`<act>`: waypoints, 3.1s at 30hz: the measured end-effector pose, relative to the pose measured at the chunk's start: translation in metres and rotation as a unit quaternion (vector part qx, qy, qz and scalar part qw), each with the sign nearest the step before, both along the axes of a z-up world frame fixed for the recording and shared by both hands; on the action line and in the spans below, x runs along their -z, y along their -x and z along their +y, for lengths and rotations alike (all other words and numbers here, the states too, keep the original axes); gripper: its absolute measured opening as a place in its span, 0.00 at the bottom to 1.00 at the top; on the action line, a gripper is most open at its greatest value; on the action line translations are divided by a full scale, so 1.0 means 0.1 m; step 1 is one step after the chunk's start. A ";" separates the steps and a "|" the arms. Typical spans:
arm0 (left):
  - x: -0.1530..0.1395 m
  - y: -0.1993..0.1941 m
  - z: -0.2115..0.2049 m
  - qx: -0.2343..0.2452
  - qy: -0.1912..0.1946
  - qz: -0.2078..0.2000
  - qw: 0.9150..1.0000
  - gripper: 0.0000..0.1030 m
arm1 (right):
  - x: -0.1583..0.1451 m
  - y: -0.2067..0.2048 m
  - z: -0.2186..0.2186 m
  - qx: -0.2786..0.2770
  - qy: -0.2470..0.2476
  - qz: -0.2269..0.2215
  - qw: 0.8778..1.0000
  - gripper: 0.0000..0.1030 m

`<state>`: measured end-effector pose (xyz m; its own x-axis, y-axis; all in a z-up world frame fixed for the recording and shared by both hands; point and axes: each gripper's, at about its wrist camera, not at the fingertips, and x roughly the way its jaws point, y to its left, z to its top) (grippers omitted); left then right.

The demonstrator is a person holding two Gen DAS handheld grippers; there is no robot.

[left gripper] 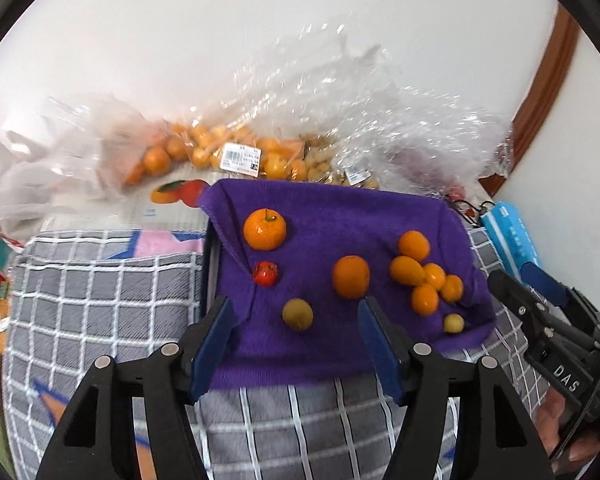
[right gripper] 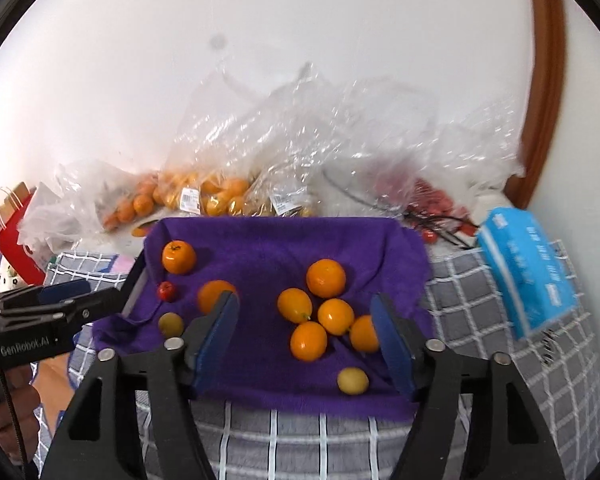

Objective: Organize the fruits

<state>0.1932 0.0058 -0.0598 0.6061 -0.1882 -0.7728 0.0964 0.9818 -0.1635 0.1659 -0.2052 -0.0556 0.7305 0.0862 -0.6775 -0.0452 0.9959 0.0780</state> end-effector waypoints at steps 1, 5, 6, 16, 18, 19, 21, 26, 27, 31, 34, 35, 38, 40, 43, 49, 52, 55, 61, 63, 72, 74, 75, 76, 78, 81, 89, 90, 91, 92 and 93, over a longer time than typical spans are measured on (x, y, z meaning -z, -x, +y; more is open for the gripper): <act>-0.05 0.10 0.00 -0.001 -0.001 -0.005 1.000 0.61 | -0.05 0.08 0.00 0.001 0.001 0.000 1.000 0.67; -0.22 0.44 0.00 -0.006 -0.003 -0.027 1.000 0.70 | -0.22 0.38 -0.05 0.015 -0.008 -0.001 1.000 0.67; -0.27 0.56 0.00 -0.008 -0.006 -0.040 0.999 0.74 | -0.24 0.45 -0.06 0.018 -0.009 -0.001 1.000 0.67; -0.49 1.22 0.00 -0.024 -0.008 -0.085 0.996 0.83 | -0.44 1.16 -0.12 0.036 0.011 -0.041 0.998 0.98; -0.50 1.29 -0.03 -0.029 -0.014 -0.091 0.995 0.83 | -0.45 1.26 -0.13 0.041 0.017 -0.047 0.998 1.00; -0.51 1.33 -0.04 -0.030 -0.017 -0.094 0.995 0.83 | -0.45 1.29 -0.14 0.042 0.016 -0.045 0.998 1.00; -0.52 1.40 -0.07 -0.034 -0.026 -0.099 0.994 0.84 | -0.44 1.34 -0.15 0.040 0.010 -0.041 0.998 1.00; -0.52 1.50 -0.12 -0.034 -0.027 -0.103 0.994 0.84 | -0.42 1.42 -0.14 0.039 0.015 -0.039 0.998 1.00; -0.53 1.52 -0.12 -0.034 -0.028 -0.103 0.994 0.84 | -0.43 1.44 -0.13 0.039 0.014 -0.039 0.998 1.00; -0.52 1.55 -0.13 -0.034 -0.026 -0.104 0.994 0.84 | -0.46 1.50 -0.12 0.039 0.019 -0.046 0.998 1.00; -0.52 1.58 -0.14 -0.034 -0.028 -0.104 0.994 0.84 | -0.47 1.53 -0.13 0.040 0.018 -0.048 0.998 1.00; -0.52 1.59 -0.14 -0.034 -0.028 -0.104 0.994 0.84 | -0.47 1.54 -0.13 0.040 0.017 -0.048 0.998 1.00; -0.52 1.58 -0.14 -0.035 -0.028 -0.103 0.994 0.84 | -0.47 1.54 -0.14 0.043 0.016 -0.048 0.998 1.00; -0.52 1.59 -0.13 -0.036 -0.028 -0.102 0.994 0.84 | -0.48 1.55 -0.14 0.043 0.016 -0.049 0.998 1.00; -0.53 1.61 -0.13 -0.036 -0.027 -0.102 0.994 0.84 | -0.48 1.56 -0.14 0.044 0.017 -0.049 0.998 1.00; -0.52 1.61 -0.13 -0.035 -0.030 -0.102 0.994 0.84 | -0.49 1.57 -0.14 0.046 0.017 -0.051 0.998 1.00; -0.53 1.60 -0.14 -0.033 -0.031 -0.100 0.994 0.84 | -0.49 1.57 -0.15 0.046 0.017 -0.050 0.998 1.00; -0.53 1.61 -0.14 -0.033 -0.030 -0.101 0.994 0.84 | -0.50 1.57 -0.15 0.046 0.017 -0.050 0.998 1.00; -0.53 1.61 -0.14 -0.032 -0.032 -0.102 0.994 0.84 | -0.50 1.58 -0.16 0.046 0.016 -0.052 0.997 1.00; -0.53 1.61 -0.15 -0.033 -0.031 -0.101 0.994 0.84 | -0.50 1.58 -0.16 0.047 0.017 -0.052 0.997 1.00; -0.53 1.60 -0.13 -0.033 -0.031 -0.101 0.994 0.84 | -0.51 1.57 -0.15 0.046 0.016 -0.052 0.997 1.00; -0.53 1.60 -0.13 -0.033 -0.030 -0.101 0.994 0.84 | -0.51 1.57 -0.15 0.046 0.016 -0.052 0.997 1.00; -0.53 1.60 -0.13 -0.032 -0.031 -0.101 0.994 0.84 | -0.51 1.57 -0.15 0.047 0.016 -0.052 0.997 1.00; -0.52 1.60 -0.13 -0.032 -0.030 -0.100 0.994 0.84 | -0.51 1.57 -0.15 0.046 0.016 -0.052 0.997 1.00; -0.52 1.60 -0.12 -0.032 -0.031 -0.100 0.994 0.84 | -0.51 1.57 -0.14 0.046 0.016 -0.052 0.997 1.00; -0.52 1.60 -0.12 -0.033 -0.031 -0.100 0.994 0.84 | -0.51 1.57 -0.14 0.047 0.016 -0.052 0.997 1.00; -0.51 1.59 -0.11 -0.034 -0.030 -0.098 0.994 0.84 | -0.51 1.55 -0.13 0.046 0.017 -0.052 0.997 1.00; -0.51 1.59 -0.11 -0.033 -0.030 -0.098 0.994 0.84 | -0.51 1.55 -0.13 0.046 0.016 -0.052 0.997 1.00; -0.51 1.59 -0.11 -0.033 -0.029 -0.097 0.994 0.84 | -0.51 1.55 -0.13 0.046 0.016 -0.052 0.997 1.00; -0.51 1.59 -0.11 -0.034 -0.030 -0.097 0.994 0.84 | -0.51 1.55 -0.13 0.046 0.016 -0.052 0.997 1.00; -0.51 1.59 -0.11 -0.034 -0.030 -0.098 0.994 0.84 | -0.51 1.55 -0.13 0.046 0.017 -0.052 0.997 1.00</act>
<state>0.0342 -0.0049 -0.0087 0.7553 -0.1000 -0.6477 0.0547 0.9945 -0.0897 0.0112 -0.2178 -0.0045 0.8010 -0.0064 -0.5986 0.0413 0.9982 0.0445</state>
